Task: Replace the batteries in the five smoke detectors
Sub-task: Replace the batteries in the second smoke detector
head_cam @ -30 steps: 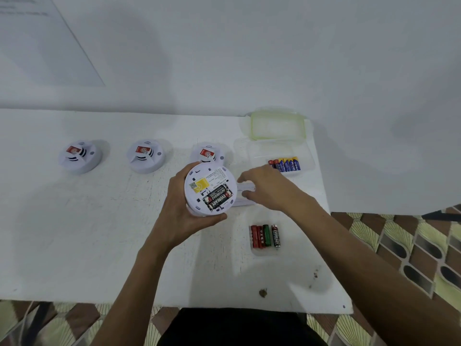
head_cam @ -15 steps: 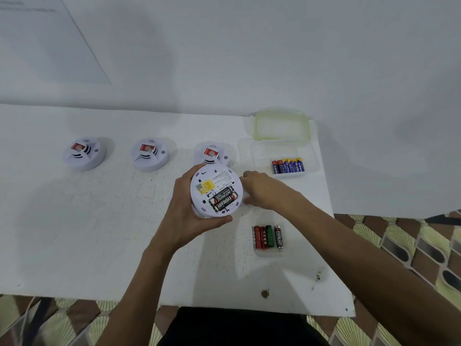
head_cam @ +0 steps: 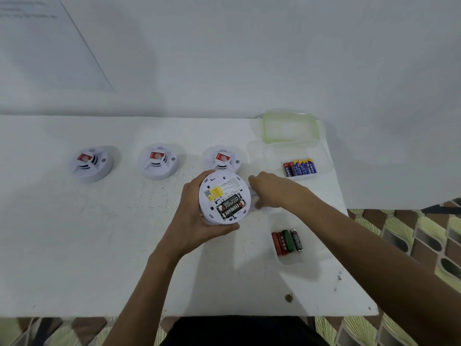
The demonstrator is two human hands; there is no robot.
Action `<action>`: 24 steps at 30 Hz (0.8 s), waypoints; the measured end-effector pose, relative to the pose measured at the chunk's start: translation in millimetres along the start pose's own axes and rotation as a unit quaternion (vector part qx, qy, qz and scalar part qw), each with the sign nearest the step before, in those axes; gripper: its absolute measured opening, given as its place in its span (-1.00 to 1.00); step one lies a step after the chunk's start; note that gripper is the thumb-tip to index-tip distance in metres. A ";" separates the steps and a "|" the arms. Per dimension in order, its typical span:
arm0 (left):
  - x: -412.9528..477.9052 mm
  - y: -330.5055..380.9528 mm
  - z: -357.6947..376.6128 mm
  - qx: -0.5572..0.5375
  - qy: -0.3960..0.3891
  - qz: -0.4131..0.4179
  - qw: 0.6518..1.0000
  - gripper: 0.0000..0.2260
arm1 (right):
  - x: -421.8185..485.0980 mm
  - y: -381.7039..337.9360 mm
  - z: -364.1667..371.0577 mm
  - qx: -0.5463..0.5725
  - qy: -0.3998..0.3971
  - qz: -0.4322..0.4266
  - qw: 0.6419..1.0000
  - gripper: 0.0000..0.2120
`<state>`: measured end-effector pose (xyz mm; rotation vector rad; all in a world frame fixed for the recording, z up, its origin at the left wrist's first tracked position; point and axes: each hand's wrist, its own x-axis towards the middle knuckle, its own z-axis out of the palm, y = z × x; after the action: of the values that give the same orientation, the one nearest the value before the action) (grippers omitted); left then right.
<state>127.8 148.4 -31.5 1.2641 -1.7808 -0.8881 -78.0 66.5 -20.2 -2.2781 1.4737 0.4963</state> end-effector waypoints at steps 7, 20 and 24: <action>9.1 -8.1 -31.7 0.000 -0.050 0.011 0.999 -0.08 | -6.3 -18.4 -5.8 -0.015 0.083 0.015 0.996 -0.75; 19.6 -11.4 -57.8 -0.038 -0.091 0.010 0.995 -0.13 | -78.3 -54.1 -35.6 0.492 0.292 0.029 0.820 -0.78; 26.0 4.5 -58.6 -0.056 -0.105 0.067 0.991 -0.18 | -82.2 -91.2 -30.0 0.481 0.339 0.034 0.808 -0.78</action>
<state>171.8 118.4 4.6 0.9976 -1.9251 -1.0588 -23.5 150.4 57.0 -1.5612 1.5492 -0.9728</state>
